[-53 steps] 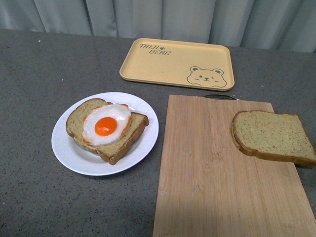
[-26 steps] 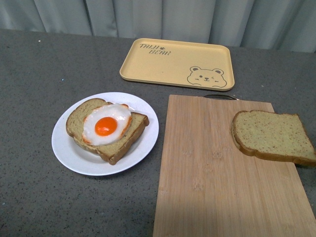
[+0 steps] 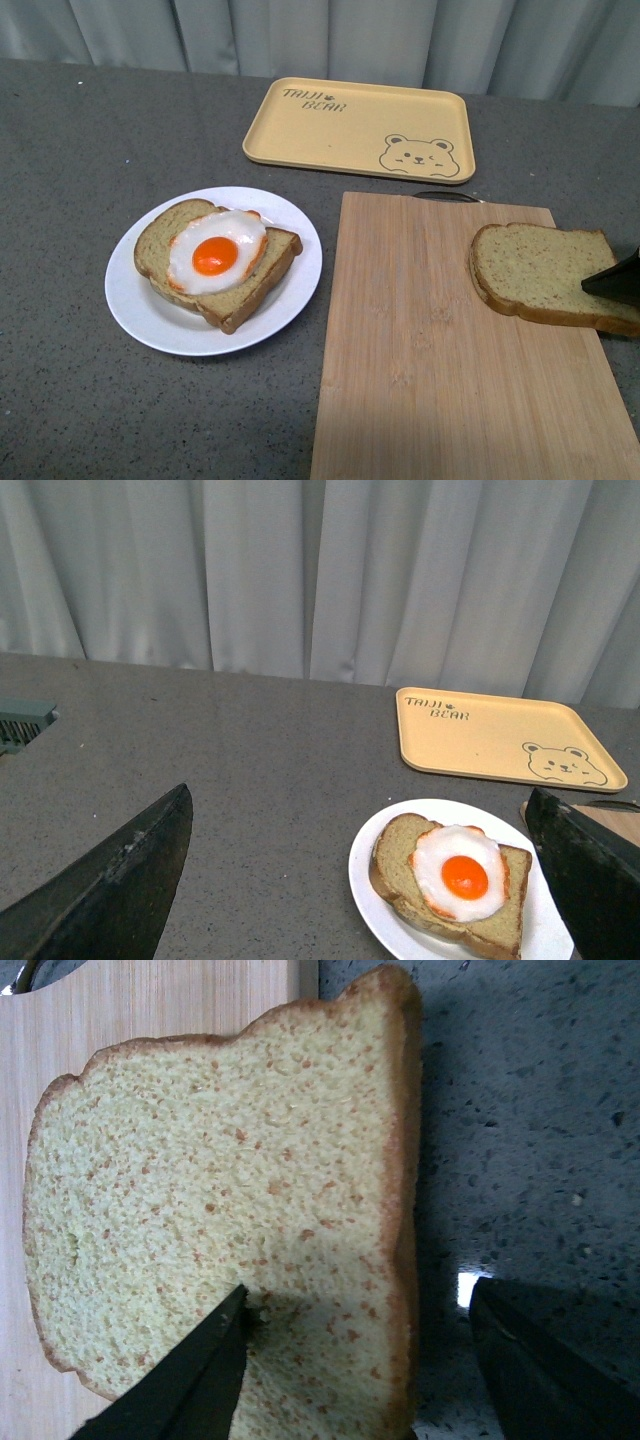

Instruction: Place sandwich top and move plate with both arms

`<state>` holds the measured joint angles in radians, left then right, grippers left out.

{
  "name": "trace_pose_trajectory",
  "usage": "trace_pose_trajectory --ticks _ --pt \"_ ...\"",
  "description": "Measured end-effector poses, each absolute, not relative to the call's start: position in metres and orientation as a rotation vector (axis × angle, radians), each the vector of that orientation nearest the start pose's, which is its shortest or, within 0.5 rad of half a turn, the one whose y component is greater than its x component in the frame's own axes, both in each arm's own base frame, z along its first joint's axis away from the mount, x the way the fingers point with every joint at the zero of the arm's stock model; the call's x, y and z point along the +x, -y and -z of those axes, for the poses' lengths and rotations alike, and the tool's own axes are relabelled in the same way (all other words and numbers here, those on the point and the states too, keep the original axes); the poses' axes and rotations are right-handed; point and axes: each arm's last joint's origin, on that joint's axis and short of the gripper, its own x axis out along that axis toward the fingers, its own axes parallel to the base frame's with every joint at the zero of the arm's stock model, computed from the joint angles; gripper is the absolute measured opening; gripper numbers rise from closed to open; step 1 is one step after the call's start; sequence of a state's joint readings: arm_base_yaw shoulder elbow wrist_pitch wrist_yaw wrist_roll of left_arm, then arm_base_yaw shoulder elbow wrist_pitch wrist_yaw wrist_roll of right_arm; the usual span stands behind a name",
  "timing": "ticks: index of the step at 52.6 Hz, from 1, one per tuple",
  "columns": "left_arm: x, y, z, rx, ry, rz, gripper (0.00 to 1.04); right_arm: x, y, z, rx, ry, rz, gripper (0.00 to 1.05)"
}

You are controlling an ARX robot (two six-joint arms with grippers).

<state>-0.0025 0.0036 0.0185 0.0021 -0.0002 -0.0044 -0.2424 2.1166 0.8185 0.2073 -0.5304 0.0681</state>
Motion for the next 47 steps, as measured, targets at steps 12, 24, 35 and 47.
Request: trace_pose_trajectory --ticks 12,24,35,47 --pt "0.097 0.000 -0.170 -0.004 0.017 0.002 0.98 0.320 0.062 -0.027 0.493 -1.030 -0.224 0.29" --pt "0.097 0.000 -0.170 -0.004 0.017 0.002 0.98 0.318 0.062 -0.041 0.481 -1.012 -0.238 0.05" --pt "0.097 0.000 -0.170 -0.004 0.017 0.003 0.98 0.313 0.041 -0.098 0.499 -0.846 -0.449 0.03" --pt "0.097 0.000 -0.170 -0.004 0.017 0.002 0.98 0.331 -0.027 -0.121 0.541 -0.764 -0.640 0.03"
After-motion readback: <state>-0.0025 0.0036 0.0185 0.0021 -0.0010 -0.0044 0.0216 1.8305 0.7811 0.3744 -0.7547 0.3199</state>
